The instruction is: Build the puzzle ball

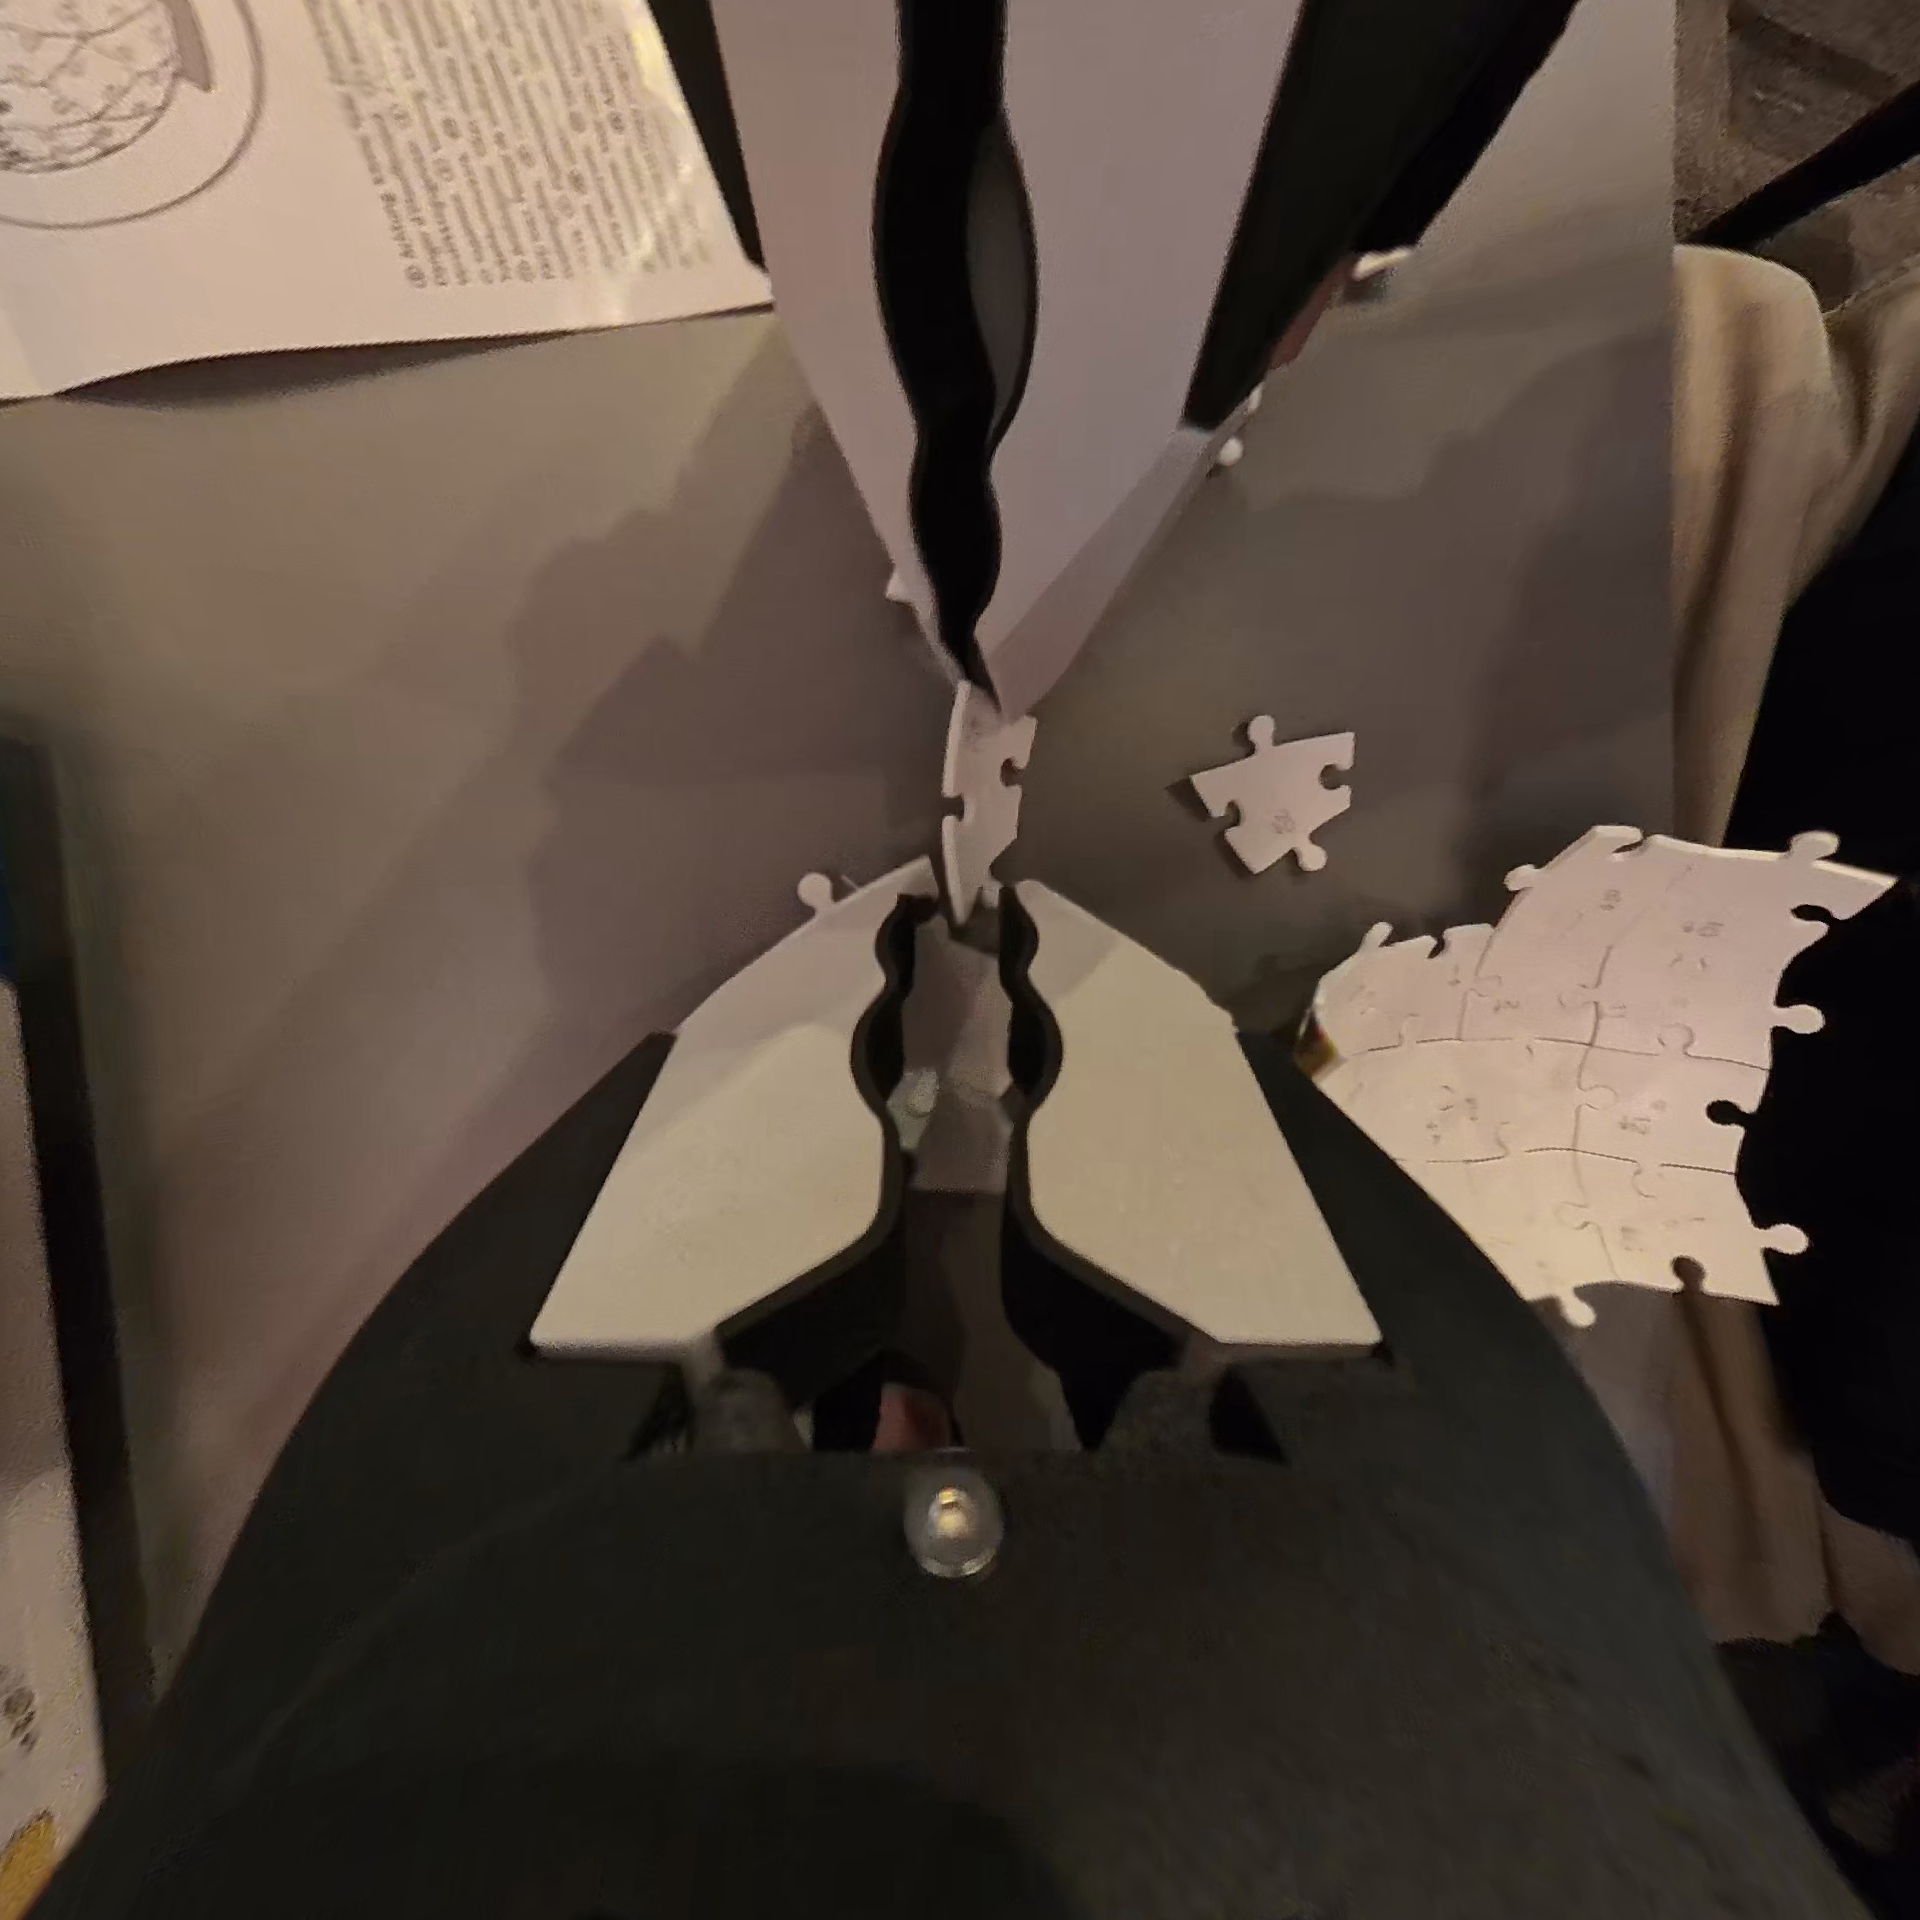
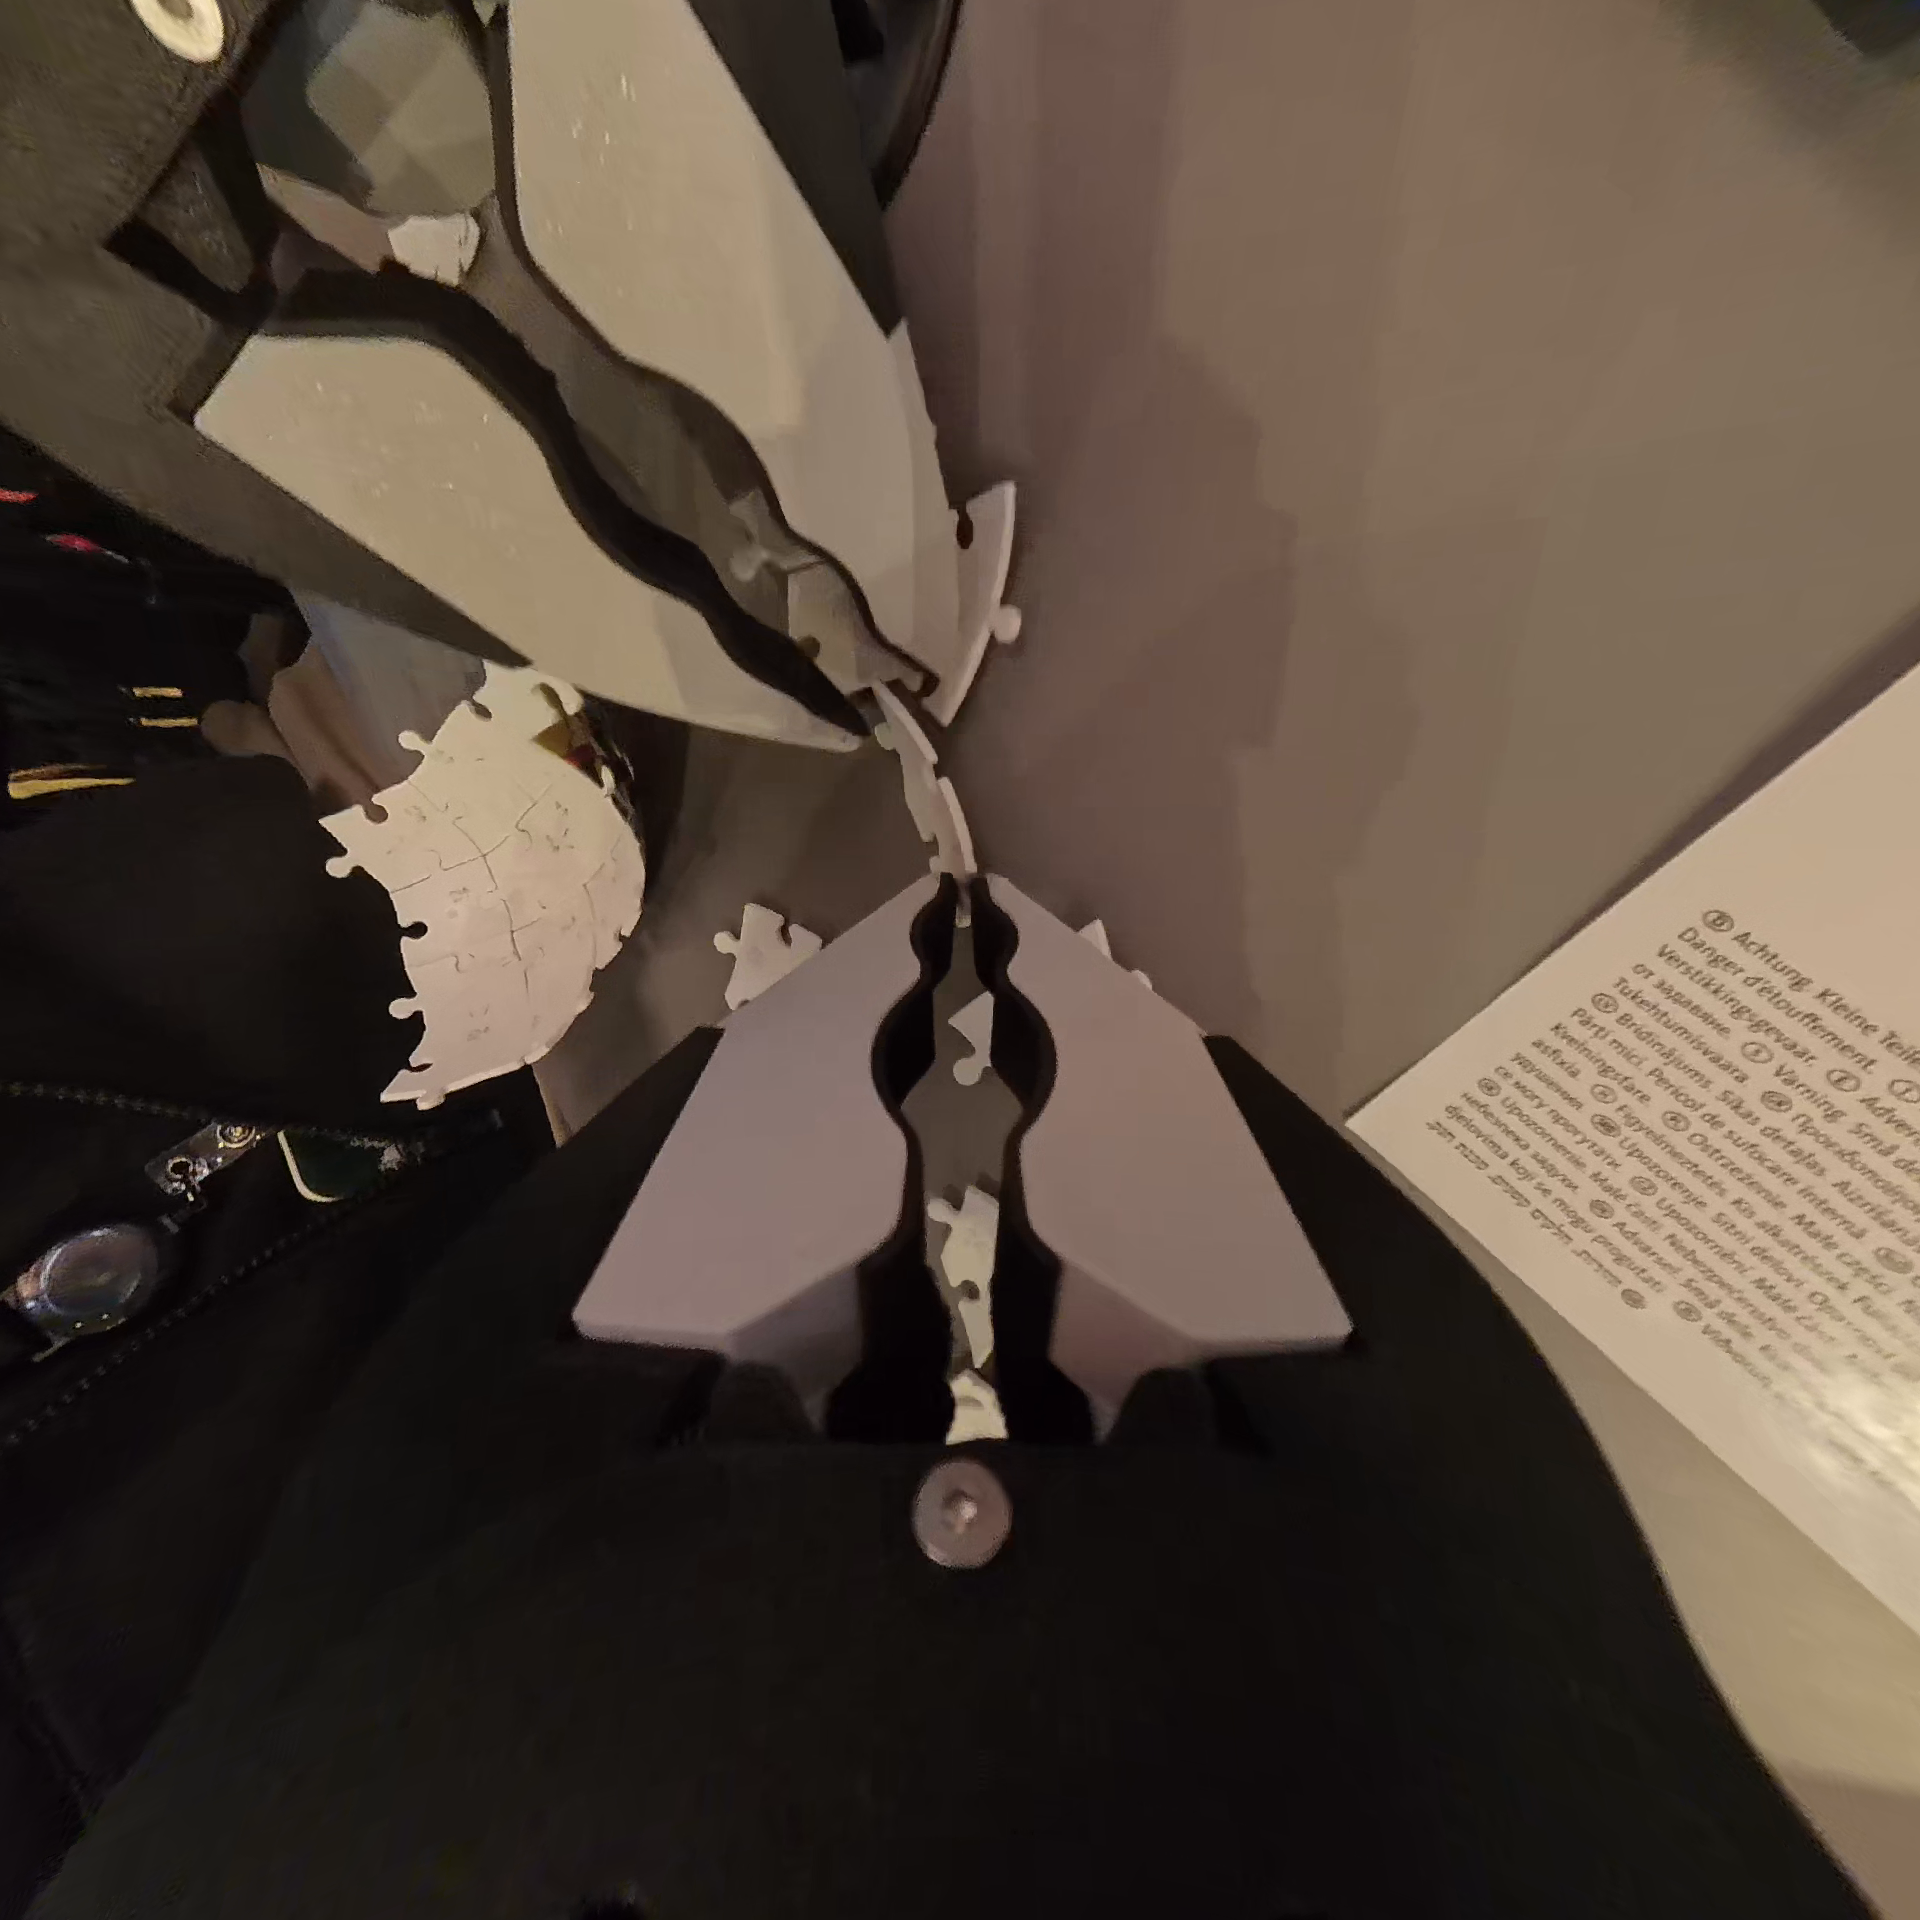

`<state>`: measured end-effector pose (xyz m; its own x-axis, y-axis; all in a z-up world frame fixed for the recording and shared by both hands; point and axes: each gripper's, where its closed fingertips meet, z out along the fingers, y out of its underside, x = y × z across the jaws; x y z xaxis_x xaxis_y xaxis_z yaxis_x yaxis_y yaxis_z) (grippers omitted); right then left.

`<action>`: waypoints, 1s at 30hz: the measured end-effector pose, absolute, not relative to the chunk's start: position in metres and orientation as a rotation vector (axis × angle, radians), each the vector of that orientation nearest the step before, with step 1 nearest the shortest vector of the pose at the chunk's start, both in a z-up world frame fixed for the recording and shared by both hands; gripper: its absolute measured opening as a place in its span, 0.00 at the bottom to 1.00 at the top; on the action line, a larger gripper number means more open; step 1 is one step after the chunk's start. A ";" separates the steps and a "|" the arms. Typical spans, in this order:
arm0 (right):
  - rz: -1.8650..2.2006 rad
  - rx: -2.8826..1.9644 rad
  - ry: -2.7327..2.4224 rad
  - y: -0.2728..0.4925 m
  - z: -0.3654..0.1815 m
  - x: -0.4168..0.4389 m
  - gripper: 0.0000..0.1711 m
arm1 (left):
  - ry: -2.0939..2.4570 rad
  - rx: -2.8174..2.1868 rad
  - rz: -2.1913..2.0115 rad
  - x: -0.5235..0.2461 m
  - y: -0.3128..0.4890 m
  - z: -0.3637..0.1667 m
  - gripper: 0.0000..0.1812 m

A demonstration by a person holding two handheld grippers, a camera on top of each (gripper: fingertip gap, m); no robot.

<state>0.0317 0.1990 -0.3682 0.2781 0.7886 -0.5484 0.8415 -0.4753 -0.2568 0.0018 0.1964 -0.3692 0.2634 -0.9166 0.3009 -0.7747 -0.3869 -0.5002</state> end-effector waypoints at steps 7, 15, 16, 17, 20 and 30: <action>-0.913 2.376 1.651 0.205 -0.364 0.031 0.00 | 1.491 -2.319 -0.783 -0.013 0.197 -0.364 0.10; -0.798 2.279 1.773 0.206 -0.362 0.037 0.00 | 1.584 -2.330 -0.692 -0.013 0.202 -0.371 0.10; -0.772 2.268 1.789 0.208 -0.361 0.039 0.00 | 1.620 -2.317 -0.700 -0.010 0.200 -0.371 0.11; -0.755 2.251 1.812 0.209 -0.360 0.040 0.00 | 1.661 -2.297 -0.696 -0.008 0.200 -0.371 0.11; -0.697 2.187 1.871 0.214 -0.357 0.044 0.00 | 1.769 -2.237 -0.686 -0.003 0.199 -0.371 0.13; -0.556 1.854 2.062 0.220 -0.366 0.054 0.00 | 2.090 -2.065 -0.590 0.003 0.194 -0.372 0.14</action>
<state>0.0541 0.2195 -0.3659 -0.1125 0.8720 -0.4765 0.9933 0.0856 -0.0778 0.0032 0.1937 -0.3719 -0.0452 -0.9845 0.1693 -0.9277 -0.0215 -0.3728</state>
